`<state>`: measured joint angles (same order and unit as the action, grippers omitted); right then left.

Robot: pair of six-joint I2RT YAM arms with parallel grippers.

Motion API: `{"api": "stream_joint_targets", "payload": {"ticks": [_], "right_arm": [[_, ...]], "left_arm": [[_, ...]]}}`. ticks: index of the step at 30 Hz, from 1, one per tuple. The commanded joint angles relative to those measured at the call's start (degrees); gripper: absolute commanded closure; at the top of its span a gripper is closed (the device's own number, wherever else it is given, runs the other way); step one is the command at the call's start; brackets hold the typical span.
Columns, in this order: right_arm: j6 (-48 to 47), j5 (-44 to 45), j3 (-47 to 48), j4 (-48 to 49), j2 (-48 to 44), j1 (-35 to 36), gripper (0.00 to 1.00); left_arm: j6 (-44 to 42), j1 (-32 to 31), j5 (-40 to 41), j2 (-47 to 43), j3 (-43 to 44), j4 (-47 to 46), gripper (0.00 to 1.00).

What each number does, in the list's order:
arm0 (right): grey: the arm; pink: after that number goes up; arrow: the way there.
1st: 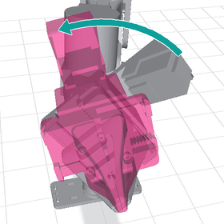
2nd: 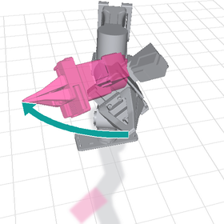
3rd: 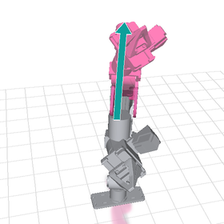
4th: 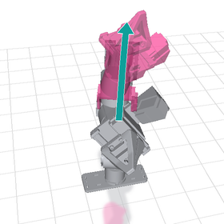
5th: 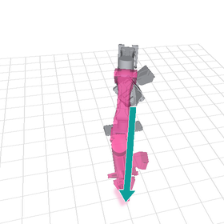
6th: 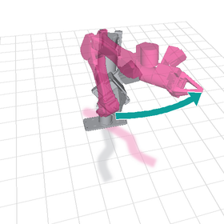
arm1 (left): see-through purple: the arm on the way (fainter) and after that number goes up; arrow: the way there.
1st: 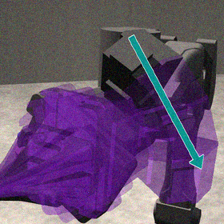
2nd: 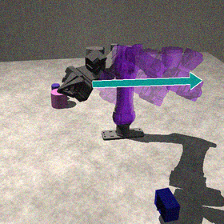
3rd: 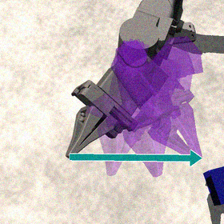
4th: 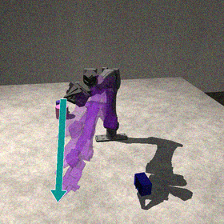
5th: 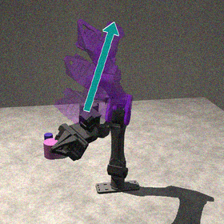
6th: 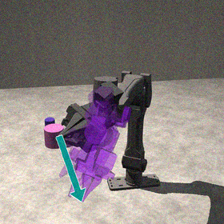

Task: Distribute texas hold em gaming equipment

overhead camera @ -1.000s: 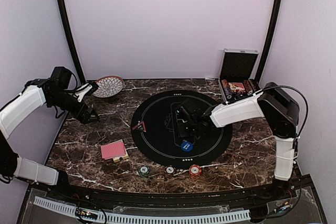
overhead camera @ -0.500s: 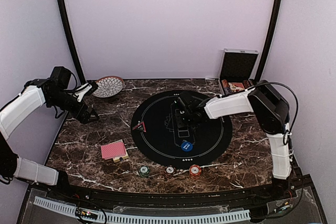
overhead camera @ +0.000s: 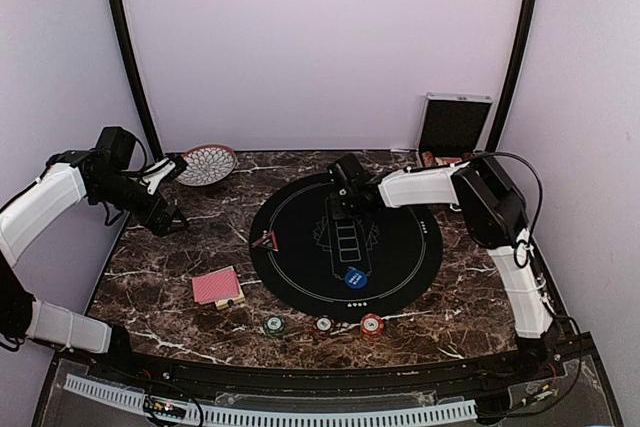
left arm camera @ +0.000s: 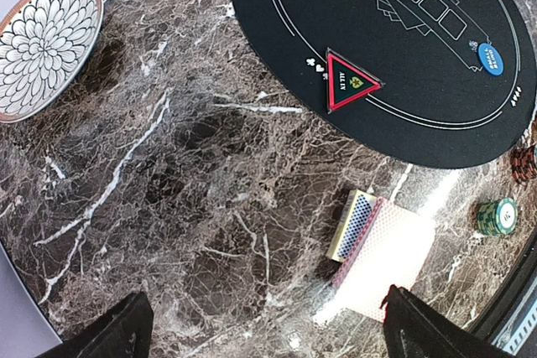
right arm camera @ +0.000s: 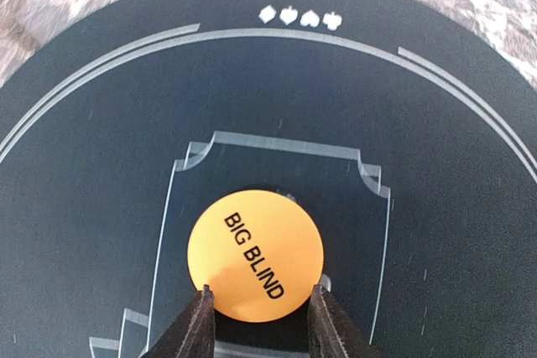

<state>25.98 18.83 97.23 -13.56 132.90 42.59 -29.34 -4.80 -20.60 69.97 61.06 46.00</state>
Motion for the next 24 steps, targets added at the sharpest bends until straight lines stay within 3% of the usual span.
{"api": "stream_joint_targets", "payload": {"ticks": [1,9,15,24], "right_arm": [[-0.6,-0.1,3.7,-2.3,4.7,-2.7,0.61],[-2.8,-0.2,4.1,-2.3,2.7,-3.4,0.59],[-4.3,-5.6,-7.8,1.2,-8.2,-1.4,0.51],[-5.5,-9.7,-22.6,-0.8,-19.8,7.2,0.35]], "left_arm": [[-0.5,-0.4,-1.5,-0.3,1.8,1.7,0.01],[-0.5,-0.4,-1.5,0.6,1.9,1.9,0.01],[-1.4,-0.4,-2.4,0.9,2.5,3.2,0.01],[-1.7,-0.6,-2.9,1.2,2.3,3.9,0.01]]}}
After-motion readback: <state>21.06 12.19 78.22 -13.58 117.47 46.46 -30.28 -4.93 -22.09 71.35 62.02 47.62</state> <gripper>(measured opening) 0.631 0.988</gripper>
